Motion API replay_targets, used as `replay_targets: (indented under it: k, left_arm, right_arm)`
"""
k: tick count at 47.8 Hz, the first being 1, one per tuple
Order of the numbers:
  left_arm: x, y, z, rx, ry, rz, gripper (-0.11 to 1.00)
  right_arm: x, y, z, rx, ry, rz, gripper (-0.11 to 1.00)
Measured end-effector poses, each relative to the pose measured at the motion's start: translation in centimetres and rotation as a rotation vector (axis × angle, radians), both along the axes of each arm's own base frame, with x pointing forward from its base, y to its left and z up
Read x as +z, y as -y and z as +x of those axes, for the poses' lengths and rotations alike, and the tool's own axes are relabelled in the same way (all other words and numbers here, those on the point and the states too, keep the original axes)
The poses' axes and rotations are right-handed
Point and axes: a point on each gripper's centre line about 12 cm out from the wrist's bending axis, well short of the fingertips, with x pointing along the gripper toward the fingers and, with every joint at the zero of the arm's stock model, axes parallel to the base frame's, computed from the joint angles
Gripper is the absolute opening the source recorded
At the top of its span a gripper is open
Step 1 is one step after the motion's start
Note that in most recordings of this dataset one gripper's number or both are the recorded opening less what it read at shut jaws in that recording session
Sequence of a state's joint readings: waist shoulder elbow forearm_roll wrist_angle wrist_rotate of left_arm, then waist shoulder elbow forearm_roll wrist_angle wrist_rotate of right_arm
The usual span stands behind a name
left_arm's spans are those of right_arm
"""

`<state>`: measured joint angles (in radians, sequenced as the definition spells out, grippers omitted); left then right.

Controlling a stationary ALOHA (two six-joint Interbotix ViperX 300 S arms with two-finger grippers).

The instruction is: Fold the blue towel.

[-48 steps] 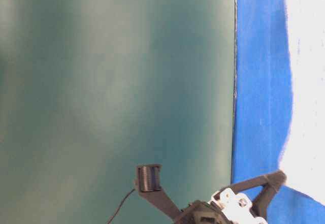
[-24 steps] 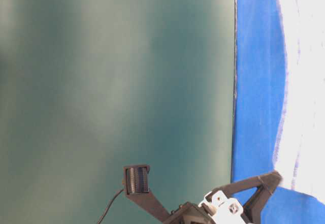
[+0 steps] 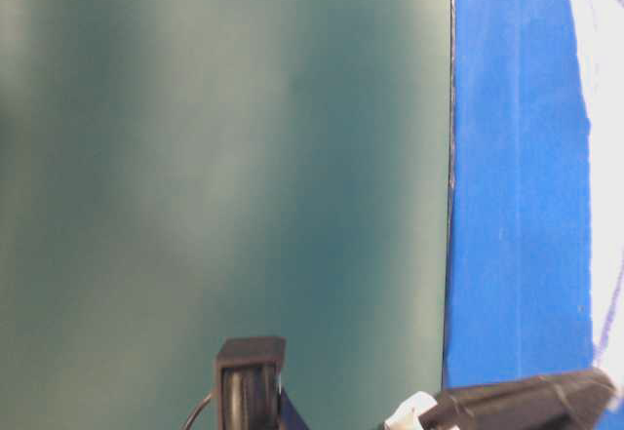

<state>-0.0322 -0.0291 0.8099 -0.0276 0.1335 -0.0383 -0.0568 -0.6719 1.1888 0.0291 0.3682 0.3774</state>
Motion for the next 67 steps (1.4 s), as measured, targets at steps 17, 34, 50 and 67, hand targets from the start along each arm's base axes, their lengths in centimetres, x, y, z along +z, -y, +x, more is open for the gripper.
replay_targets:
  k: [17, 34, 50, 67]
  left_arm:
    - [0.2, 6.1, -0.5, -0.037, -0.007, -0.113, 0.05]
    - [0.8, 10.0, -0.8, -0.069, -0.001, -0.181, 0.05]
    - [0.8, 10.1, -0.7, -0.078, 0.001, -0.176, 0.05]
    - [0.8, 10.0, -0.7, -0.069, -0.004, -0.179, 0.22]
  right_arm:
    - [-0.2, -5.8, -0.6, 0.183, -0.027, 0.090, 0.06]
    - [-1.8, -9.1, -0.8, 0.259, -0.095, 0.137, 0.06]
    - [-2.9, -10.4, 0.7, 0.274, -0.150, 0.124, 0.06]
    - [-3.2, -11.0, 1.2, 0.238, -0.186, 0.149, 0.17]
